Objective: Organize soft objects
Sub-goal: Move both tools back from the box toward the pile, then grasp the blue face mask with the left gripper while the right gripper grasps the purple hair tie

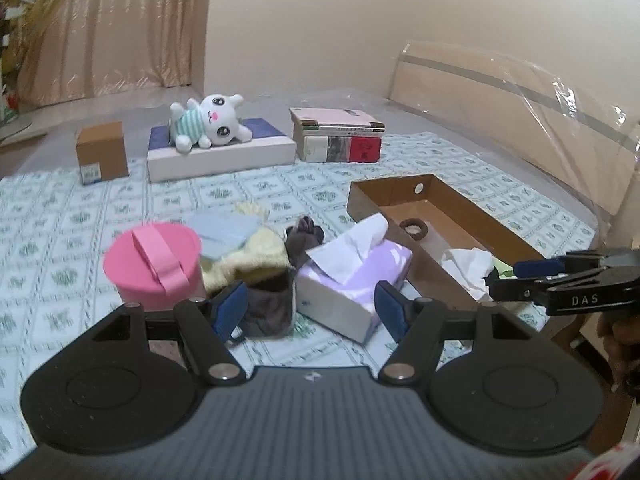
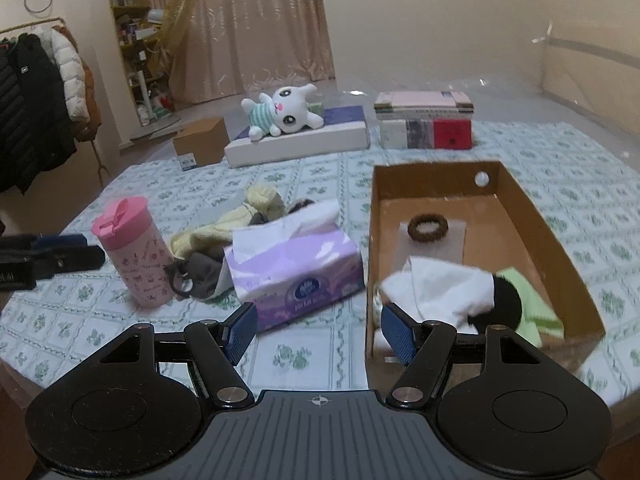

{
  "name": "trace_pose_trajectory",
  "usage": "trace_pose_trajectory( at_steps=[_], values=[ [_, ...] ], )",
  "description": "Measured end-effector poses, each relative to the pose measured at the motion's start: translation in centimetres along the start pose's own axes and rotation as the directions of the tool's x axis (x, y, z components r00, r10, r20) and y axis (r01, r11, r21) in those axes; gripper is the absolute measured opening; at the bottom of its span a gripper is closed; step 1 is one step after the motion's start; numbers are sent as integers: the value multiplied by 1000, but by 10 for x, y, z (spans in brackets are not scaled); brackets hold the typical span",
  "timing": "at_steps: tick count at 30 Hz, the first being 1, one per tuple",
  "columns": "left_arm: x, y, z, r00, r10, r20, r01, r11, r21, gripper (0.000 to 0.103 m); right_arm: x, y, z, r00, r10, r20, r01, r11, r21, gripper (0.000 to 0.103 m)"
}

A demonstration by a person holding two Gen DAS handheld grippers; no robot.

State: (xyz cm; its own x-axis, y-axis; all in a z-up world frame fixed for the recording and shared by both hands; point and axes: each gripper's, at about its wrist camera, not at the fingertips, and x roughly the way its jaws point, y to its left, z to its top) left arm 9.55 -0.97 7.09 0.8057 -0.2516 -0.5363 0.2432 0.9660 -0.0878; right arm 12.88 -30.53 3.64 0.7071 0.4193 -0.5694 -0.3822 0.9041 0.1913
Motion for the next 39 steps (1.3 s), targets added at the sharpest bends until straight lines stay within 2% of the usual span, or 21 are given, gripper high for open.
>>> trace_pose_trajectory(
  at_steps=[3,11,14,17,23,27,31,36,39],
  values=[
    [0,13,15,1000,-3,-7,3,999,40,67,4,3,11,1000,6,9,-6,999,-45,68],
    [0,57,58,999,47,-28,-41,982,183,67,19,8,38,1000,22,10,-20,990,-143,68],
    [5,71,74,998,46,-45,-33,967,253,67,26,10,47,999,39,0,-38,984,-176,68],
    [12,86,88,996,45,-74,-17,939,344,67,33,13,57,998,55,-12,-57,977,-207,68],
    [28,124,109,997,41,-59,-6,864,504,67,51,18,85,996,82,-31,-87,966,-245,68],
    [47,152,115,998,26,-55,14,785,619,67,70,20,108,991,119,-66,-132,958,-256,68],
    [78,180,111,996,-24,-81,74,710,700,67,100,24,132,986,132,-107,-156,950,-271,68],
    [120,206,95,987,-109,-114,158,642,750,67,151,26,150,979,117,-166,-166,934,-317,68],
    [150,219,80,976,-154,-153,216,602,769,67,182,22,152,973,105,-206,-168,933,-318,68]
  ],
)
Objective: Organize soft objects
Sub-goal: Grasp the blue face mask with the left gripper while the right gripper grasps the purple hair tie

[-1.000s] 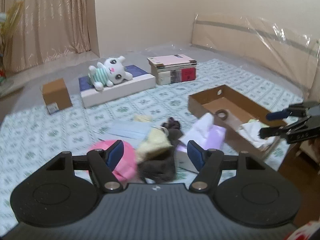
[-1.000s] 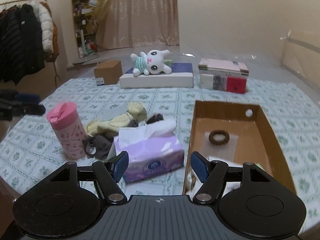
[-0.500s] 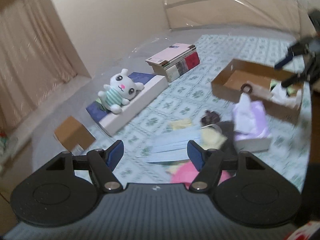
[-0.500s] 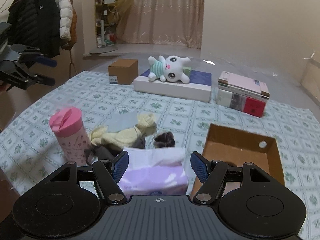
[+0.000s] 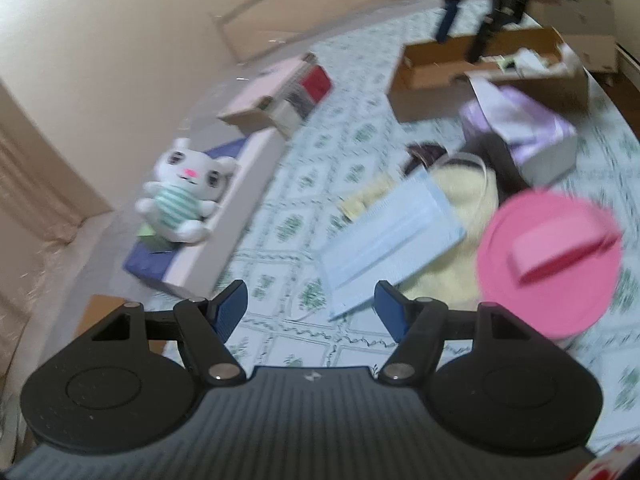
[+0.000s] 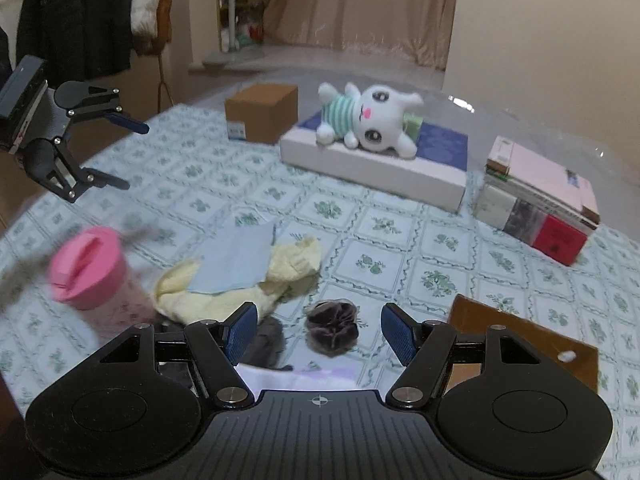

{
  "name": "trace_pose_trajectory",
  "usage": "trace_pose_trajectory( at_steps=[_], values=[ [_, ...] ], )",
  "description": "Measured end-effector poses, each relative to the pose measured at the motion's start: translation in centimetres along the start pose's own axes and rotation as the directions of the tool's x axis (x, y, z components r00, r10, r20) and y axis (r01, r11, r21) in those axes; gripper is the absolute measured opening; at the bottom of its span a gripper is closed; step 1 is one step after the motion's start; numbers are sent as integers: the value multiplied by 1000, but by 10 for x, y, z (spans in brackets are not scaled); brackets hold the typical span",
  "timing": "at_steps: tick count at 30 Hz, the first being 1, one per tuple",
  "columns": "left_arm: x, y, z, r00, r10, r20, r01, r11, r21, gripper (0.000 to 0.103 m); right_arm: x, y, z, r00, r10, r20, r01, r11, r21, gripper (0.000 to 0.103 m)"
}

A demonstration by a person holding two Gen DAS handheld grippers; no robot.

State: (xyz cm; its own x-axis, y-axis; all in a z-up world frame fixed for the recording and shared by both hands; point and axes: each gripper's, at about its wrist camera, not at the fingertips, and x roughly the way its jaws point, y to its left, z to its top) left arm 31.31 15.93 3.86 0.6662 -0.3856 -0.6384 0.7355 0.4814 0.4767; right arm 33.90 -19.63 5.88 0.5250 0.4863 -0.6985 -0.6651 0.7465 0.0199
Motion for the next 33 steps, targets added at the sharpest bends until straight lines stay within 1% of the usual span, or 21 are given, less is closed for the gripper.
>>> trace_pose_trajectory(
  at_steps=[4,6,8,9,14,19,21,23,24,26,27,30,33],
  values=[
    [39,0,-23,998,-66,3,66,997,47,67,34,-14,2,999,16,-45,-15,999,37,68],
    [57,-2,-32,996,-90,8,90,994,63,64,48,-20,0,998,22,-64,-17,998,66,68],
    [72,-5,-37,994,-107,23,105,991,80,59,59,-25,-3,996,31,-81,-24,995,96,68],
    [80,-8,-39,992,-118,33,114,989,96,59,64,-28,-4,995,35,-91,-25,994,110,68],
    [112,-21,-37,986,-158,60,145,973,180,59,83,-36,-10,992,29,-123,-10,988,156,68],
    [134,-25,-26,976,-204,73,182,955,234,59,93,-38,-9,992,22,-128,-2,988,152,68],
    [141,-25,-22,974,-217,65,197,951,237,50,96,-39,-9,992,13,-125,5,989,147,68],
    [146,-24,-17,971,-231,56,213,951,225,37,99,-40,-9,992,14,-128,5,989,149,68],
    [147,-23,-15,969,-241,50,225,950,216,33,100,-41,-9,992,16,-129,4,988,152,68],
    [149,-22,-14,969,-244,40,233,956,179,12,101,-42,-10,991,18,-129,3,988,155,68],
    [149,-22,-13,971,-234,37,226,961,160,9,102,-43,-11,992,20,-128,0,988,157,68],
    [144,-14,-16,977,-211,30,208,975,77,5,102,-44,-12,992,23,-127,-2,987,162,68],
    [133,0,-20,987,-155,33,156,987,-23,2,101,-44,-12,992,31,-126,-10,986,165,68]
  ],
)
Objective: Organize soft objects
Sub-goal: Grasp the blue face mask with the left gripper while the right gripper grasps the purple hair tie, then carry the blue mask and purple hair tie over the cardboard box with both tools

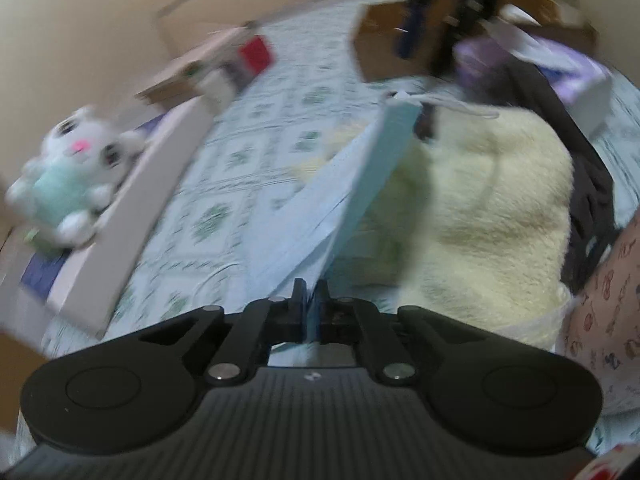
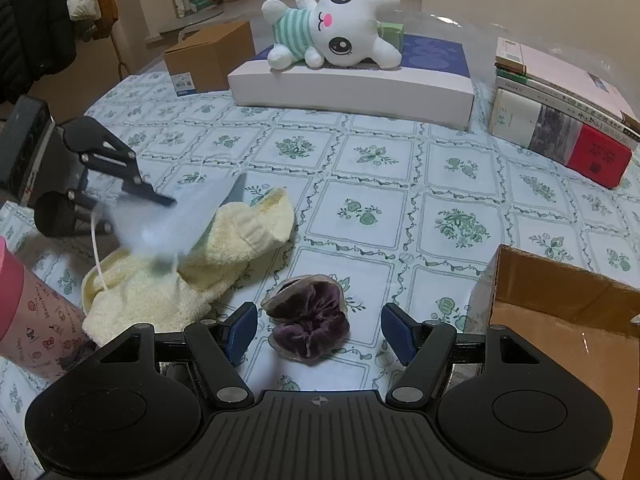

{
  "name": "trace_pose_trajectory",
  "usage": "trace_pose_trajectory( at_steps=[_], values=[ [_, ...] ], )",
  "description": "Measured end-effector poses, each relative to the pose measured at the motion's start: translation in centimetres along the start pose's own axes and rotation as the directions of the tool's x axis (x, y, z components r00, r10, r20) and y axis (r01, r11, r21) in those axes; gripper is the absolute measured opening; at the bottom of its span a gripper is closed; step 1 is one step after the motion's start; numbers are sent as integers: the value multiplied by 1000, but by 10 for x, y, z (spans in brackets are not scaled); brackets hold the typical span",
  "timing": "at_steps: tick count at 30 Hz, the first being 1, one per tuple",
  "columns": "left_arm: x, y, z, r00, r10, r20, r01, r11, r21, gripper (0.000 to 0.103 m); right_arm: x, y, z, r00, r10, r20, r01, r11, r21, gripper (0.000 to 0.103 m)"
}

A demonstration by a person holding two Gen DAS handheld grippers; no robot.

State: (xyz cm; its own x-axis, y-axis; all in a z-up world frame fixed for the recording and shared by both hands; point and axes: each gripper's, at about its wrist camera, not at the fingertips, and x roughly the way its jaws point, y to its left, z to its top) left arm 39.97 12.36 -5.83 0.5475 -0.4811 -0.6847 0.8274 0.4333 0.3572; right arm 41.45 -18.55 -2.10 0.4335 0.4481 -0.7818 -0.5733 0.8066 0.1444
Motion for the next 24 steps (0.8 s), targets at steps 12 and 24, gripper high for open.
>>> trace_pose_trajectory(
  at_steps=[12,24],
  values=[
    [-77,38,-18,977,212,-38,-209,894,-395,0,27,5,6,997,20,-80,-24,998,-54,68],
    [-106,33,-23,965,243,-94,-254,794,-552,0,48,12,13,992,-55,-112,45,995,-87,18]
  ],
)
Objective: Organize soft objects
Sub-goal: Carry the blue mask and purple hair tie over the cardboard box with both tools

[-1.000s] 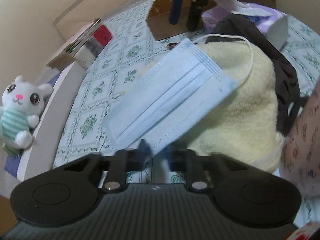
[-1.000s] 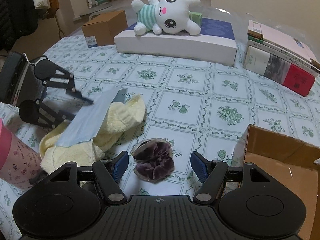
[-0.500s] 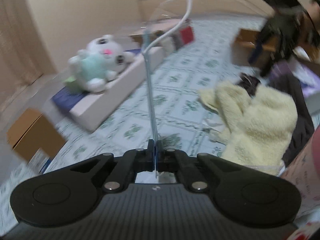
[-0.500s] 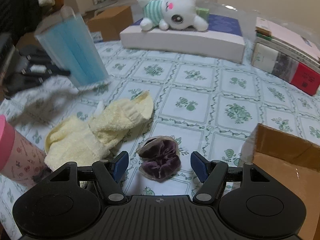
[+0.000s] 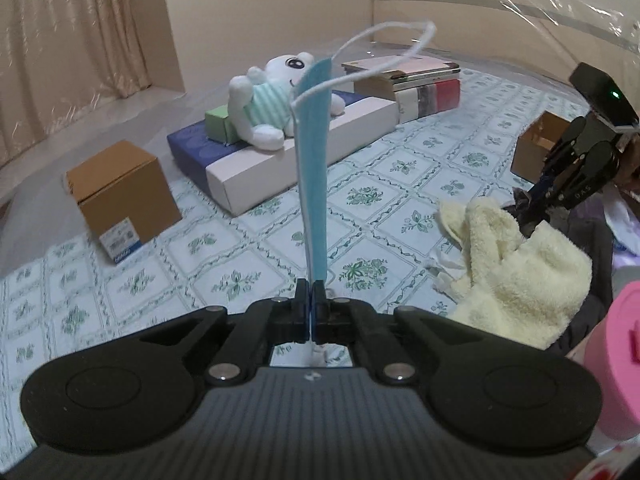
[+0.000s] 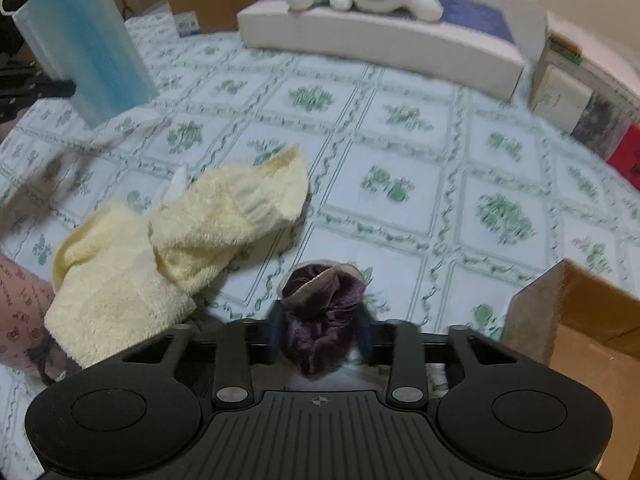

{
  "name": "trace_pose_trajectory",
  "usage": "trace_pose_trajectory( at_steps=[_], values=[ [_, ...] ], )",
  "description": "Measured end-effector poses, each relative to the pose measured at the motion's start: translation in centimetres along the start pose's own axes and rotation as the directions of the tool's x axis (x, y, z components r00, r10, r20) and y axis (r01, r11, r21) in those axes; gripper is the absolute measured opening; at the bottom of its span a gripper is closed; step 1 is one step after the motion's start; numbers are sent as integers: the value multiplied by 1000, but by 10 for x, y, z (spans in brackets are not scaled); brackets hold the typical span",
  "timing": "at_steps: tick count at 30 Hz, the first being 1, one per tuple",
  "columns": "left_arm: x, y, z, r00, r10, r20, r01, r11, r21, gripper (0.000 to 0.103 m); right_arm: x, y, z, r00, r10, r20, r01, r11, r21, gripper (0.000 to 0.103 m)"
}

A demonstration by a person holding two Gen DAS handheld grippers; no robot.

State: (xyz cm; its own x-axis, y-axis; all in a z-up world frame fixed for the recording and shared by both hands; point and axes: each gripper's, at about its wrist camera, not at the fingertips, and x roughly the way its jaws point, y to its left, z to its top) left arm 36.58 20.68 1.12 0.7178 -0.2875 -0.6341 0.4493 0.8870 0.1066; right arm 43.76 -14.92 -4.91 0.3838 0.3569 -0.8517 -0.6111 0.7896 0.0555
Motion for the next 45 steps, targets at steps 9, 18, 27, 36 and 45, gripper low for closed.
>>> trace_pose_trajectory(
  at_steps=[9,18,27,36,45],
  values=[
    [-33,-16,13,996,88,-28,-89,995,-38,0,-63,5,-6,985,-54,163,41,996,81,14],
    [-88,-42,41,990,133,-39,-136,987,-87,0,-131,24,-20,969,-51,242,22,992,123,14],
    [-139,-77,71,991,134,-25,-136,982,-127,0,-198,37,-53,953,-57,298,12,989,150,14],
    [-171,-122,89,995,104,4,-102,978,-184,0,-249,49,-90,935,-52,351,-13,984,180,14],
    [-184,-179,102,997,80,24,-75,982,-172,0,-276,42,-130,924,-61,378,-28,974,225,14]
  ],
)
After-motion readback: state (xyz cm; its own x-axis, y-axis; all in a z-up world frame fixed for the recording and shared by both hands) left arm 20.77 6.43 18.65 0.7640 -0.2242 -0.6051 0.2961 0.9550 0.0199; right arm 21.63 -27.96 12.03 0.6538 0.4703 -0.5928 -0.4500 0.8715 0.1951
